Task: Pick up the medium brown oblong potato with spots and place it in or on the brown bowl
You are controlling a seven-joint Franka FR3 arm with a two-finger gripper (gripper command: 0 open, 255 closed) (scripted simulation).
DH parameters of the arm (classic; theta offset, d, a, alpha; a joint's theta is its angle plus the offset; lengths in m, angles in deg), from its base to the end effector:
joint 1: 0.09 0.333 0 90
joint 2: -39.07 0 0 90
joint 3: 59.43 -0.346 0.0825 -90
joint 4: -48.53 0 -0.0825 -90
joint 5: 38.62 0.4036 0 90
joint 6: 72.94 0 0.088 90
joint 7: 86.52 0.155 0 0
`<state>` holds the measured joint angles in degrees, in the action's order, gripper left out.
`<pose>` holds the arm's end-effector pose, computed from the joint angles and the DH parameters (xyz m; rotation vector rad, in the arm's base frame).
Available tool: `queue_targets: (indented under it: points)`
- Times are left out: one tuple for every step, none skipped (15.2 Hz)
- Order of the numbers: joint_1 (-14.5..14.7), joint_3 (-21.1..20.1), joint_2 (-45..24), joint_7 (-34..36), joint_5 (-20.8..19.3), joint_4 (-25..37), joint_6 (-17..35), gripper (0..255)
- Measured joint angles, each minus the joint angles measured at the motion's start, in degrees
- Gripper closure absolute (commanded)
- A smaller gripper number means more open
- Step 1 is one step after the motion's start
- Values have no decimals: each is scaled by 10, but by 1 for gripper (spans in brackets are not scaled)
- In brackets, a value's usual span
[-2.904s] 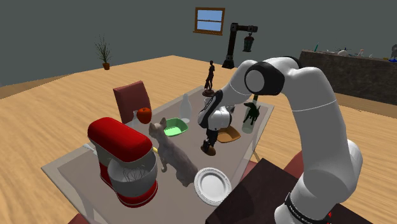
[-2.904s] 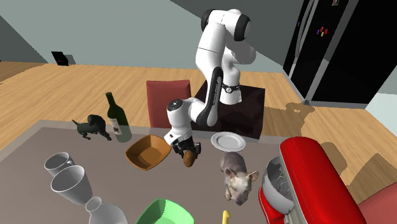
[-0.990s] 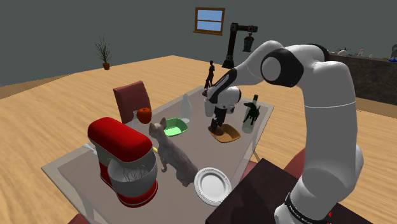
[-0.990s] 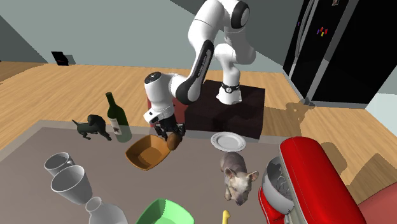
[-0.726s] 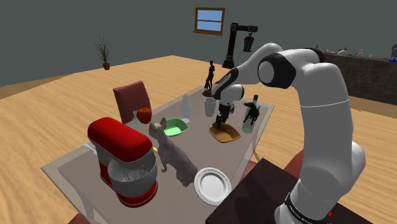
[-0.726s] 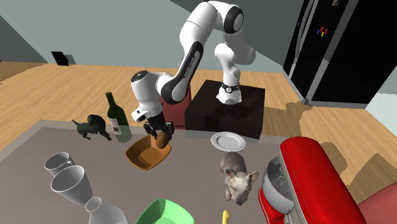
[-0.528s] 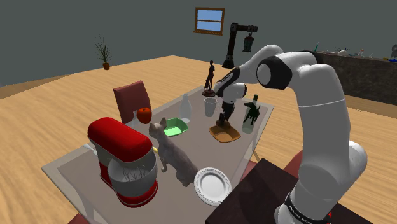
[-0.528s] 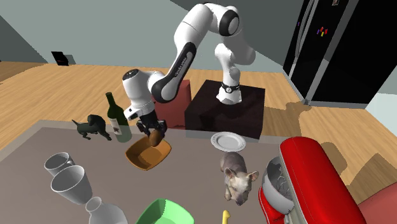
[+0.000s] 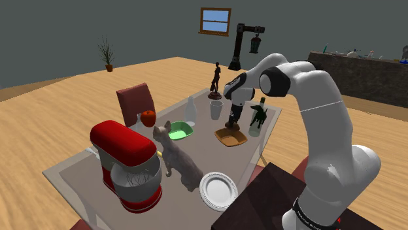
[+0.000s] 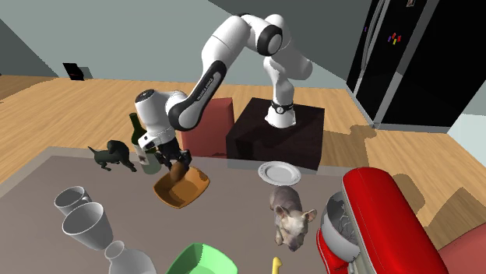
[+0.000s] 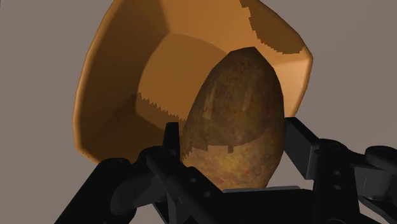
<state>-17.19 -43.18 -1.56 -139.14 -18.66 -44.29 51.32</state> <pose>0.6131 -0.3508 0.1725 -2.9836 -0.2612 0.0434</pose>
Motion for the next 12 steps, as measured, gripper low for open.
queue_targets:
  points:
    - [-1,-1,-7,-1,2,4,3,255]
    - [-3,-3,-13,-3,3,6,7,255]
    - [-4,-4,-19,-5,5,5,13,255]
    - [-5,-5,-22,-7,7,5,17,255]
    - [-6,-6,-27,-8,8,4,22,255]
    - [-7,-8,-33,-9,10,6,26,255]
    - [-7,-9,-37,-10,11,5,31,255]
    - [-8,-10,-42,-12,13,4,37,255]
    - [-8,-12,-48,-12,15,6,41,255]
    - [-9,-13,-53,-13,16,9,43,255]
    - [-10,-14,-56,-13,16,11,44,255]
    - [-10,-14,-56,-13,16,11,44,255]
